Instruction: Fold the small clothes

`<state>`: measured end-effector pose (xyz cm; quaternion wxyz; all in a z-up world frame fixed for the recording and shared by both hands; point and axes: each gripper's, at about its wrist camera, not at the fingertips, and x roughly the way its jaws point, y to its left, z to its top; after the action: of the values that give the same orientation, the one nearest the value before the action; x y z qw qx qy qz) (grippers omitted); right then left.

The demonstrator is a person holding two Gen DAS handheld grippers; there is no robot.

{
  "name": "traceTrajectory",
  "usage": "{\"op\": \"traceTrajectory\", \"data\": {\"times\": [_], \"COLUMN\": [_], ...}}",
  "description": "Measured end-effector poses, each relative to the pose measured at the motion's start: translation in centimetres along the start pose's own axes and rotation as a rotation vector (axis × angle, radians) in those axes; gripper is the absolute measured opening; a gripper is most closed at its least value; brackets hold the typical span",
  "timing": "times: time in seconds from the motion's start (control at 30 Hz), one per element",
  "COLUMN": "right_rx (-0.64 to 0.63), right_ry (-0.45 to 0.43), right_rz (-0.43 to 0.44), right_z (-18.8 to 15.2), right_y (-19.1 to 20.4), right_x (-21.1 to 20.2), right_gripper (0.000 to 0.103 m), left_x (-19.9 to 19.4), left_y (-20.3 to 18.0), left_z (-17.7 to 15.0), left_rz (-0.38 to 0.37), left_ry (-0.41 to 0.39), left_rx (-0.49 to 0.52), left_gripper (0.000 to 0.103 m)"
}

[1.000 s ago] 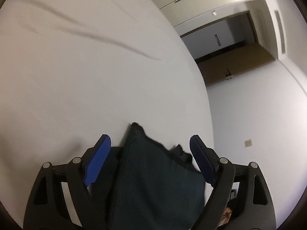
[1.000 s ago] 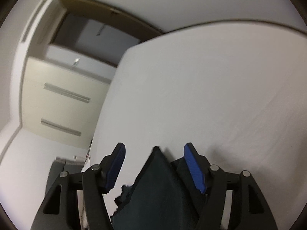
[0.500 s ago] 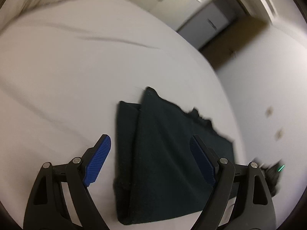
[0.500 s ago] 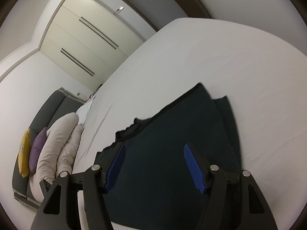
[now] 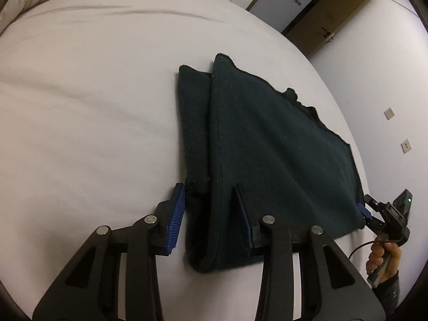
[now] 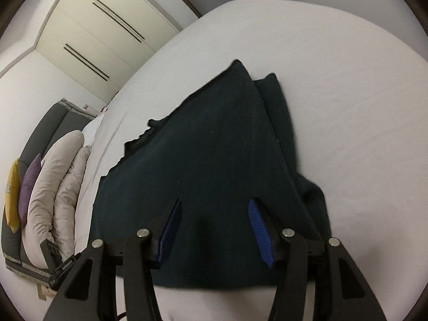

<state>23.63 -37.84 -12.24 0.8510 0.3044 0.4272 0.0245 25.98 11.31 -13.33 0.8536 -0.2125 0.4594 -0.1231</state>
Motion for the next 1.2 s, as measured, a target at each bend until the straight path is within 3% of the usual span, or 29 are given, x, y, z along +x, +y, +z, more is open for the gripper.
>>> {"op": "traceTrajectory", "data": {"times": [0.1,0.27,0.37,0.57,0.7,0.83,0.87,0.9,1.2], "right_rx": [0.010,0.065,0.018,-0.034,-0.014,-0.084,-0.097,-0.108,-0.176], "right_ry": [-0.089,-0.148,-0.107,0.032,0.033,0.083,0.087,0.095,0.070], "right_rz": [0.102,0.092,0.067,0.021,0.026,-0.002,-0.016,-0.021,-0.075], "right_z": [-0.6,0.5,1.0,0.2,-0.2,-0.4,-0.4,-0.4,-1.2], "right_y": [-0.4,-3.2,-3.8,-4.3,-5.2,-4.2,-4.0,-3.9,-2.6], "right_x": [-2.8,-6.1,-6.5,-3.5,-3.1,-2.2,-2.1,-2.0,-3.5], "right_gripper": [0.056,0.057,0.057,0.057,0.057,0.029,0.017,0.014,0.008], "left_x": [-1.1,-2.0,-1.7,-1.1,-1.3,-1.3,-1.3,-1.4,-2.8], "left_y": [-0.7,-1.1,-1.7,-2.1,-1.5,-1.5,-1.7,-2.0,-1.5], "left_z": [-0.4,-0.4,-0.6,-1.4,-1.6,-1.8,-1.8,-1.9,-3.3], "left_rz": [-0.008,-0.027,-0.041,-0.035,-0.032,-0.022,-0.016,-0.011,-0.015], "left_ry": [-0.038,-0.028,-0.020,0.008,0.003,0.001,-0.004,-0.006,-0.012], "left_rx": [0.025,0.027,0.051,0.092,0.090,0.110,0.123,0.138,0.156], "left_gripper": [0.035,0.035,0.035,0.032,0.018,0.009,0.006,0.005,0.004]}}
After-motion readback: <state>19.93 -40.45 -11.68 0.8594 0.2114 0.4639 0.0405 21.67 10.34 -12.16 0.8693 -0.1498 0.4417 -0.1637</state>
